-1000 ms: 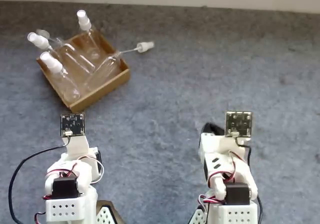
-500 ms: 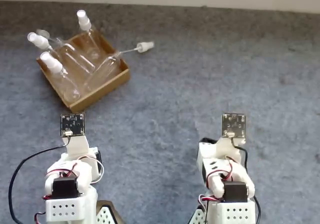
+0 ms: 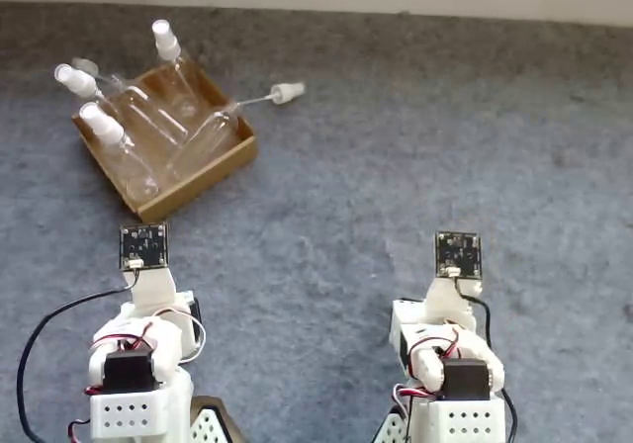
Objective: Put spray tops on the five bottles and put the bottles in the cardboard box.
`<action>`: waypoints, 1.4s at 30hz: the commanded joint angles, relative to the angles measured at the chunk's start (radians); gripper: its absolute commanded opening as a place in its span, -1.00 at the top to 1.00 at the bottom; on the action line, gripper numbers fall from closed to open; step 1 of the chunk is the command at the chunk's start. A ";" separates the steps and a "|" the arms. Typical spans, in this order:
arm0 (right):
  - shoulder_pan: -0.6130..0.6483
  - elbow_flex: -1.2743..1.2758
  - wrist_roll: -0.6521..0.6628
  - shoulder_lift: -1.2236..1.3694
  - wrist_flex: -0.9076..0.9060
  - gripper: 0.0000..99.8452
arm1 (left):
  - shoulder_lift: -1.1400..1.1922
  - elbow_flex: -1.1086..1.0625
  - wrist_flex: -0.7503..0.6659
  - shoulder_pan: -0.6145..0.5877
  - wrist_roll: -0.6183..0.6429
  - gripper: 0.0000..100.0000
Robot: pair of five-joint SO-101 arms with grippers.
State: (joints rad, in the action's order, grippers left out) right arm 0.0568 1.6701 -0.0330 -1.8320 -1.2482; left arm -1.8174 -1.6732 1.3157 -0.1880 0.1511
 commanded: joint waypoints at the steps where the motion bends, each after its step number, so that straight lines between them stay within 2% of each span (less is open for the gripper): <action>1: -0.010 0.171 -0.009 -0.007 -0.004 0.99 | -0.007 -0.021 0.005 0.013 0.008 0.99; 15: -0.022 0.171 -0.008 -0.004 -0.004 0.99 | -0.007 -0.021 0.005 0.008 0.006 0.99; 21: -0.102 0.171 0.149 -0.004 -0.002 0.99 | -0.007 -0.021 0.005 0.008 0.006 0.99; 27: -0.102 0.171 0.078 -0.005 -0.002 0.99 | -0.007 -0.021 0.005 0.015 0.005 0.99; 31: -0.102 0.171 0.075 -0.005 -0.002 0.99 | -0.007 -0.021 0.005 0.019 0.005 0.99; 37: -0.102 0.171 0.075 -0.005 -0.002 0.99 | -0.007 -0.021 0.005 0.177 0.005 0.99; 42: -0.108 0.171 0.075 -0.005 -0.002 0.99 | -0.007 -0.021 0.005 0.142 0.005 0.99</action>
State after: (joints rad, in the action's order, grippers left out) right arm -0.0322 1.6701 0.0483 -1.8320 -1.2497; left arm -1.8174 -1.6732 1.3172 -0.0269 0.1511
